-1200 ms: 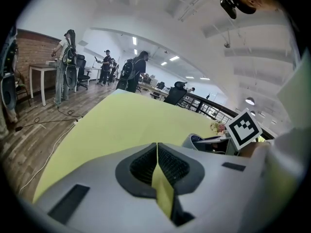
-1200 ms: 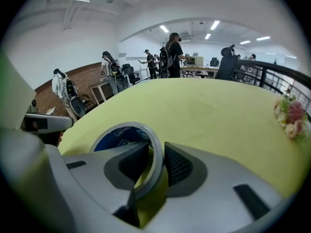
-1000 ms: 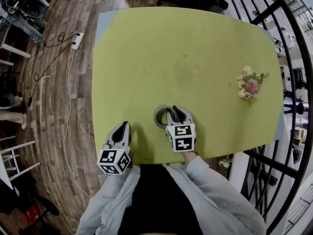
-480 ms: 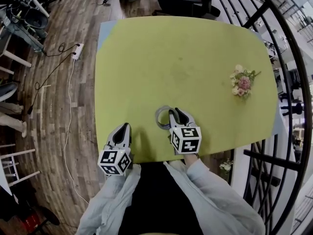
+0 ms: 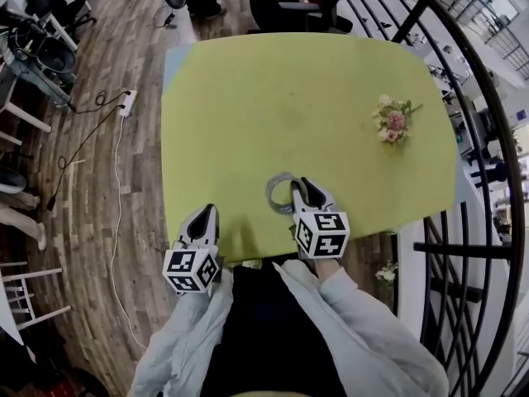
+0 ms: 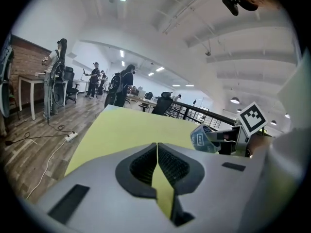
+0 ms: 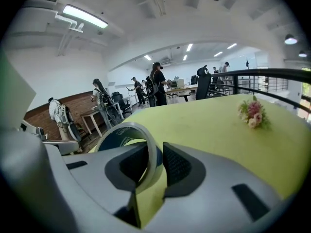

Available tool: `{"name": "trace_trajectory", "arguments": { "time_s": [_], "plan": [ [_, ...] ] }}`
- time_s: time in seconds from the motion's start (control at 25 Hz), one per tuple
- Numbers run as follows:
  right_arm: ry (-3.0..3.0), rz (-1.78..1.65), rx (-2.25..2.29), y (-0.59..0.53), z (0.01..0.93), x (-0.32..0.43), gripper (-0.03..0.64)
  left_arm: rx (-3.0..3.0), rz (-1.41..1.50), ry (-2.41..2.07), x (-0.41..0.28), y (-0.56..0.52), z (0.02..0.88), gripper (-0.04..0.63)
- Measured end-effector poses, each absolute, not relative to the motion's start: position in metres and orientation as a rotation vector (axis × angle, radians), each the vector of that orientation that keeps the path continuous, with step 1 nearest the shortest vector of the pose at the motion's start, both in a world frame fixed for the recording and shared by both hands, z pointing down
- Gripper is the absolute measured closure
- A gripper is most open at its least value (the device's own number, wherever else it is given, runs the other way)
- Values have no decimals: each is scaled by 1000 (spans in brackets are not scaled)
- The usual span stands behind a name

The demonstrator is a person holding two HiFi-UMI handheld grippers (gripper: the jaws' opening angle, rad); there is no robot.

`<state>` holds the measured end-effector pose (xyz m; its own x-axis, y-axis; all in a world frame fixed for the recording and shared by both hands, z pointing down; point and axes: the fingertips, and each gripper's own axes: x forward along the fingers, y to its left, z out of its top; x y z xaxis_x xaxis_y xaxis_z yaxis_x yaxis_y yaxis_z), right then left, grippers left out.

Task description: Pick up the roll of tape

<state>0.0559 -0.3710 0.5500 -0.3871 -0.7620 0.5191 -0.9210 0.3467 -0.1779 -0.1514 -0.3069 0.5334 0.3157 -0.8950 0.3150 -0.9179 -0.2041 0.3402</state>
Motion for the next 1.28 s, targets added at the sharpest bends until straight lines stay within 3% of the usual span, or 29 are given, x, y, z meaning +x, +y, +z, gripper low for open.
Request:
{"name": "trace_trajectory", "arguments": {
  "time_s": [0.84,1.28],
  "plan": [
    [-2340,464,1759,-270,459,111,529,2419,20,-1422,-128,-265,469,575],
    [-2281,461,1919,-225,456,132,534,2517,29,-1335,-123,-248,464,574]
  ]
}}
